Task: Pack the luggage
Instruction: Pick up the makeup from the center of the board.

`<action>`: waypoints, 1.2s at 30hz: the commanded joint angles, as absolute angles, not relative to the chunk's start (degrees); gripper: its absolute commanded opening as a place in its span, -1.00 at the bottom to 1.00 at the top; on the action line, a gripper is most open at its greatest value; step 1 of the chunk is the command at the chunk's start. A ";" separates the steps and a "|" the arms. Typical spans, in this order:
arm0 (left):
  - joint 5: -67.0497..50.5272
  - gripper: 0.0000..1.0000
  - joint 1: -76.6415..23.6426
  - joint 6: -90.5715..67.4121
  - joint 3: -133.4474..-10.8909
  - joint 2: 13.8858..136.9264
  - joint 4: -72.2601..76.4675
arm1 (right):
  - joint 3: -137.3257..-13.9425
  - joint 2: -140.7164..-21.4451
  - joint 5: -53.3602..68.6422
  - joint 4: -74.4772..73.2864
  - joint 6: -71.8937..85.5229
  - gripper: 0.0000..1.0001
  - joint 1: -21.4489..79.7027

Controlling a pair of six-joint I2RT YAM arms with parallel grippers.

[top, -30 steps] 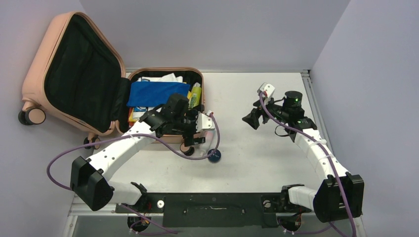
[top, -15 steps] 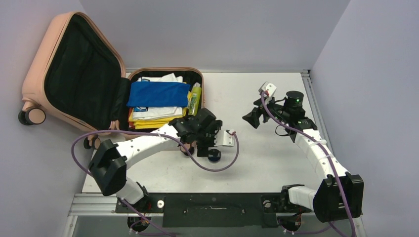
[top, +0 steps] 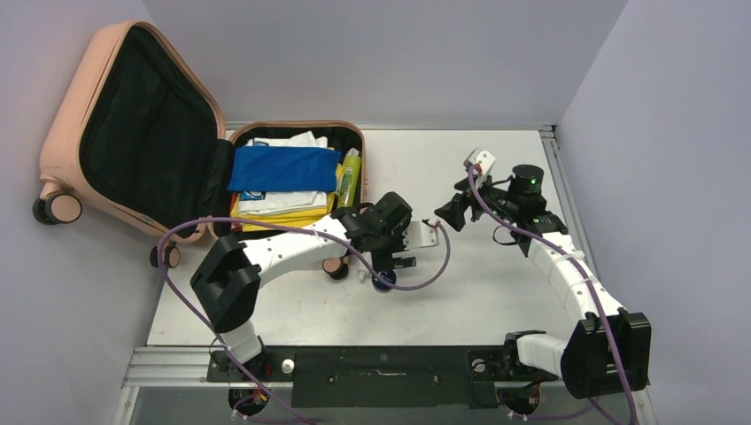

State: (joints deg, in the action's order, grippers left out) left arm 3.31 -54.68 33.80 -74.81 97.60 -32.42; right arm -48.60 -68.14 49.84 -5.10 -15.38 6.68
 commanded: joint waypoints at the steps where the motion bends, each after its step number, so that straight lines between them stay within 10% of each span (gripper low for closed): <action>1: 4.58 0.92 -53.82 27.68 -78.99 100.52 -33.45 | -48.42 -66.96 51.46 -1.30 -15.04 0.79 6.02; 26: 6.28 0.57 -44.01 4.82 -91.73 120.34 -42.47 | -48.16 -67.32 52.58 -1.22 -14.97 0.79 5.36; 31: 13.62 0.97 -47.56 5.12 -93.63 120.47 -44.14 | -48.16 -67.41 52.65 -1.30 -15.21 0.79 5.36; 36: 19.04 0.92 -49.53 2.36 -94.55 120.56 -46.76 | -48.03 -67.45 53.32 -1.11 -14.60 0.79 5.36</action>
